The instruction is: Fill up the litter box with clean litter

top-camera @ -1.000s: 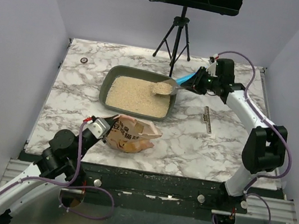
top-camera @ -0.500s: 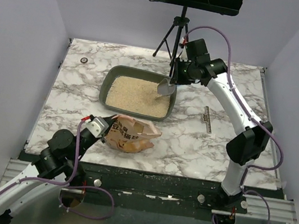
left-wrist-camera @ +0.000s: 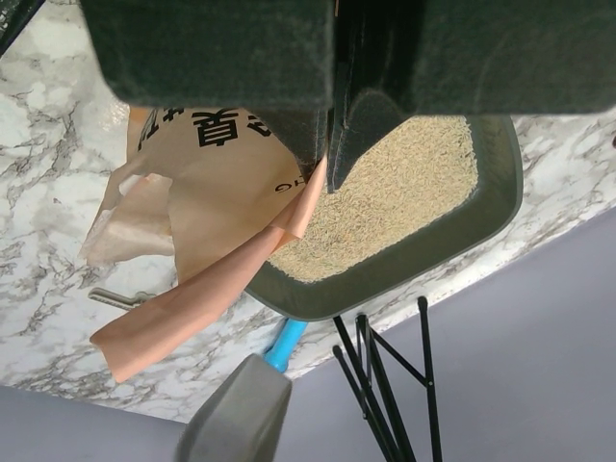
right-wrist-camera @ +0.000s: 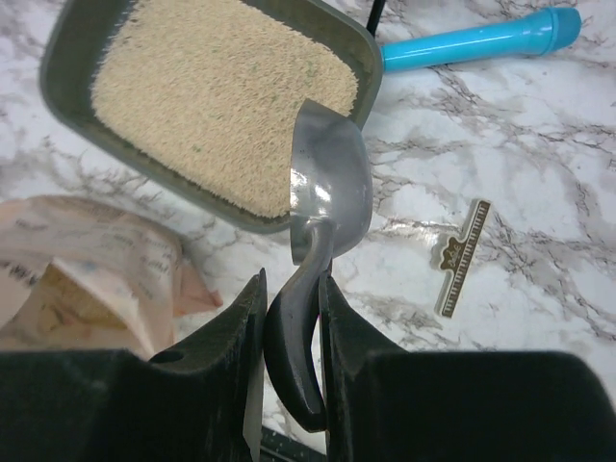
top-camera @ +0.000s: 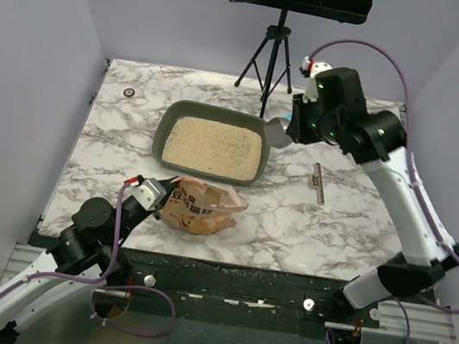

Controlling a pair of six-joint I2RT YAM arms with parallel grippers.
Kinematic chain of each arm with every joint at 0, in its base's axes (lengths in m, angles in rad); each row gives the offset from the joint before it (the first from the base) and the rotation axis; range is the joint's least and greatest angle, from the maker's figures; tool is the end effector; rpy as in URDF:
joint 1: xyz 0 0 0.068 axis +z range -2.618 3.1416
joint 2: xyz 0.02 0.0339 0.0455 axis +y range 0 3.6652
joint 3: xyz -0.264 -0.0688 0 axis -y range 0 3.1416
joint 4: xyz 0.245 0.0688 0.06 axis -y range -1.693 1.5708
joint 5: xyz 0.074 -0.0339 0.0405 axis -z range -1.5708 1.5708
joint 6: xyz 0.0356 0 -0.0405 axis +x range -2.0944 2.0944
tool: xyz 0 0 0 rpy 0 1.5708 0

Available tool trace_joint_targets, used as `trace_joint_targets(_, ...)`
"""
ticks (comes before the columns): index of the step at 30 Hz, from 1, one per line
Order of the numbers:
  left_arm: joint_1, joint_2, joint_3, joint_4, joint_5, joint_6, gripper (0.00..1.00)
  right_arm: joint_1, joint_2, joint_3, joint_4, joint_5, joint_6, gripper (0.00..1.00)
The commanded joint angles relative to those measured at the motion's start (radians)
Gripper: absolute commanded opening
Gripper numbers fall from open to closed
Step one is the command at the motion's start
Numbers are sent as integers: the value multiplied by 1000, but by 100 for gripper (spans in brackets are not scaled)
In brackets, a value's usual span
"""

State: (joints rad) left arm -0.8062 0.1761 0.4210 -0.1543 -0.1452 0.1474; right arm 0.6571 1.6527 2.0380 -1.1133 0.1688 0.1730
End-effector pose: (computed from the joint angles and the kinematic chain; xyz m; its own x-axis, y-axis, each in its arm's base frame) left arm 0.0674 -0.0628 0.2872 0.1522 0.0513 -0.9870 0.5985 0.7900 0.1333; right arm 0.2630 0.1953 0.4517 -0.6055 -0.2528 -0.7546 -0.4047 0.9143 0.0184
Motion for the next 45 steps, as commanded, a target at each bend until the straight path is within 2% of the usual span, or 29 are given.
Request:
trace_joint_targets(1, 7, 2, 59, 47, -4, -12, 0, 10, -220, -100, -25, -112, -39, 1)
trace_joint_targets(3, 7, 11, 62, 45, 1, -15, 0, 10, -281, -125, -45, -161, -44, 0)
trace_joint_targets(6, 6, 39, 73, 38, 10, -22, 0, 10, -364, -176, -49, -314, -70, 0)
trace_joint_targets(10, 7, 71, 84, 30, 21, -29, 0, 19, -407, -240, -48, -434, -98, 1)
trace_joint_targets(20, 7, 83, 76, 39, 19, -29, 0, 68, -419, -384, 66, -492, -110, 0)
trace_joint_targets(27, 7, 102, 81, 35, 26, -28, 0, 93, -426, -343, 76, -440, -125, 0)
trace_joint_targets(32, 9, 109, 79, 36, 26, -25, 0, 110, -424, -314, 69, -486, -133, 0)
trace_joint_targets(45, 12, 114, 75, 39, 26, -25, 0, 153, -398, -407, 135, -517, -145, 1)
